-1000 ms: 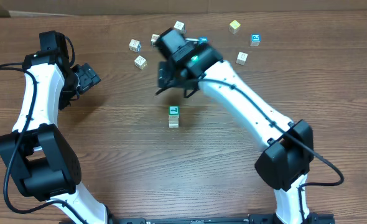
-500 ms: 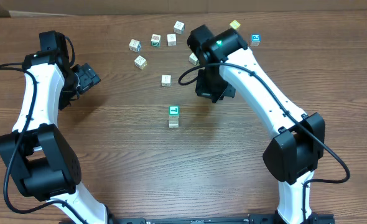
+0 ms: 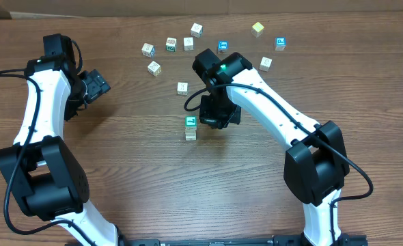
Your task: Form a tower
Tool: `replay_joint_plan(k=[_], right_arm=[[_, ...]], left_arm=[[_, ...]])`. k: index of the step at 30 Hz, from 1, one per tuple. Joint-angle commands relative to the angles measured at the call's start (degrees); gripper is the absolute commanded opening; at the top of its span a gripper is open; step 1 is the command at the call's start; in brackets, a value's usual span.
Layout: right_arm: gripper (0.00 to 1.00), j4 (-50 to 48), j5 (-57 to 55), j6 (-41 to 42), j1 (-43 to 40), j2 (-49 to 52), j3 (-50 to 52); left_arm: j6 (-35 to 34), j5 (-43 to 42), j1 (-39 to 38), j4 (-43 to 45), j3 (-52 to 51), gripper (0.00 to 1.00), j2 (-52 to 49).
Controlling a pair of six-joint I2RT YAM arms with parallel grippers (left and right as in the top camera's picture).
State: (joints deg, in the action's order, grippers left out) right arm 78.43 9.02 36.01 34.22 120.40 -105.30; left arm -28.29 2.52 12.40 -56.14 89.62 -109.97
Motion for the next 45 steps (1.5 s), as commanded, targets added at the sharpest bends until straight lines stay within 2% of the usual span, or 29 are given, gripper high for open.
replay_joint_plan(k=[1, 24, 35, 45], right_arm=[[0.04, -0.85, 4.92, -0.09, -0.04, -0.7, 0.31], [0.04, -1.29, 13.88, 0.02, 0.57, -0.7, 0.31], [0.04, -1.31, 13.75, 1.03, 0.55, -0.7, 0.31], [0.04, -3.96, 8.44, 2.14, 0.55, -0.7, 0.31]], left_arm=[[0.66, 0.0, -0.2, 0.02, 0.48, 1.0, -0.28], [0.66, -0.02, -0.2, 0.02, 0.48, 1.0, -0.28], [0.66, 0.0, -0.2, 0.26, 0.48, 0.99, -0.28], [0.66, 0.0, -0.2, 0.28, 0.48, 1.0, -0.28]])
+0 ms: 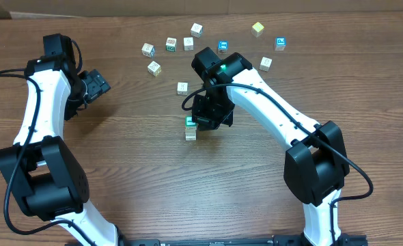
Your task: Form a tower
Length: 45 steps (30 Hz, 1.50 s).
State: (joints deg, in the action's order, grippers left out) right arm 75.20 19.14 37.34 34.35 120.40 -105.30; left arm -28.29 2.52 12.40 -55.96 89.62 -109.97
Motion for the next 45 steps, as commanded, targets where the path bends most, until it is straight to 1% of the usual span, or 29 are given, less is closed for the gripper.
replay_joint_plan(k=[1, 37, 41, 45], right_arm=[[0.04, -1.01, -1.7, 1.27, 0.42, -0.7, 0.31], [0.04, -0.37, 1.46, 2.27, 0.48, -0.7, 0.31], [0.04, -0.42, -0.68, 2.29, 0.46, -0.7, 0.31], [0.04, -0.57, -5.57, 2.27, 0.07, -0.7, 0.31]], left_arm=[[0.66, 0.0, -0.2, 0.11, 0.48, 0.99, -0.28], [0.63, 0.0, -0.2, 0.11, 0.48, 0.99, -0.28], [0.66, 0.0, -0.2, 0.11, 0.48, 1.0, -0.28], [0.63, -0.02, -0.2, 0.11, 0.48, 1.0, -0.28]])
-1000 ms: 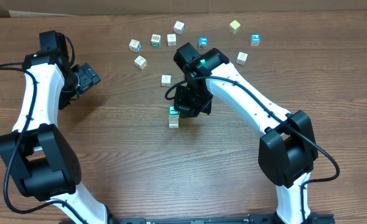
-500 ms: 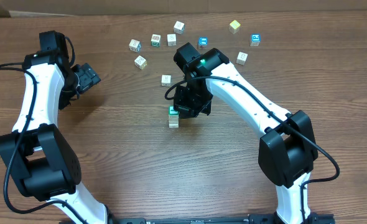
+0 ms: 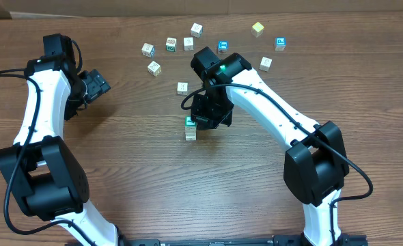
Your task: Form a tower
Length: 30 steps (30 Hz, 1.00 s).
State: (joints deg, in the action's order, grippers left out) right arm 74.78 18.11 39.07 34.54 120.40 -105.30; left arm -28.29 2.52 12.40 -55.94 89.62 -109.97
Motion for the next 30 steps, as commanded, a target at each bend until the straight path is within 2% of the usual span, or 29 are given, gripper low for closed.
replay_joint_plan(k=[1, 7, 11, 13, 14, 15, 16, 17, 30], right_arm=[[0.04, -0.17, -6.73, 0.55, -0.35, -0.7, 0.31], [0.08, -0.2, -21.68, 0.55, -3.32, -0.7, 0.31], [0.16, -0.39, -29.14, 0.55, -6.75, -0.7, 0.31], [0.23, -0.59, -32.11, 0.52, -8.85, -0.7, 0.31], [0.35, -0.7, -33.33, 0.52, -9.77, -0.7, 0.31], [0.6, -0.85, -34.93, 0.52, -10.97, -0.7, 0.31], [0.93, -0.85, -36.28, 0.52, -12.09, -0.7, 0.31], [1.0, -0.85, -37.09, 0.48, -12.98, -0.7, 0.31], [1.0, -3.02, -37.35, 0.33, -21.14, -0.7, 0.31]], left_arm=[[0.63, -0.02, -0.2, 0.09, 0.48, 0.99, -0.28], [0.66, -0.02, -0.2, 0.09, 0.48, 1.0, -0.28], [0.66, -0.02, -0.2, 0.09, 0.48, 1.0, -0.28], [0.66, 0.0, -0.2, 0.09, 0.48, 1.0, -0.28], [0.63, 0.0, -0.2, 0.09, 0.48, 1.0, -0.28], [0.63, 0.0, -0.2, 0.09, 0.48, 1.0, -0.28], [0.63, 0.0, -0.2, 0.09, 0.48, 0.99, -0.28], [0.66, -0.02, -0.2, 0.09, 0.48, 0.99, -0.28], [0.66, 0.0, -0.2, 0.09, 0.48, 1.0, -0.28]])
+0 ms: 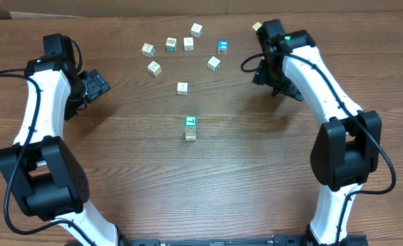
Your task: Form a tower
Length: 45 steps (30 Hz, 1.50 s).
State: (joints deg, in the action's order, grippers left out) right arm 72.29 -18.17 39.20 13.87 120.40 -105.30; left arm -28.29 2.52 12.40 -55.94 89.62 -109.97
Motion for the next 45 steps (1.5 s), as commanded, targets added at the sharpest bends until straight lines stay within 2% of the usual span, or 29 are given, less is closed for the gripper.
replay_joint_plan(k=[1, 45], right_arm=[[1.0, -0.7, -1.07, 0.2, -0.57, -0.7, 0.31], [1.0, -1.81, -1.07, 0.17, -0.55, -0.7, 0.31]], left_arm=[[0.66, 0.0, -0.2, 0.07, 0.48, 1.0, -0.28], [0.66, 0.0, -0.04, 0.09, 0.48, 1.0, 0.0]])
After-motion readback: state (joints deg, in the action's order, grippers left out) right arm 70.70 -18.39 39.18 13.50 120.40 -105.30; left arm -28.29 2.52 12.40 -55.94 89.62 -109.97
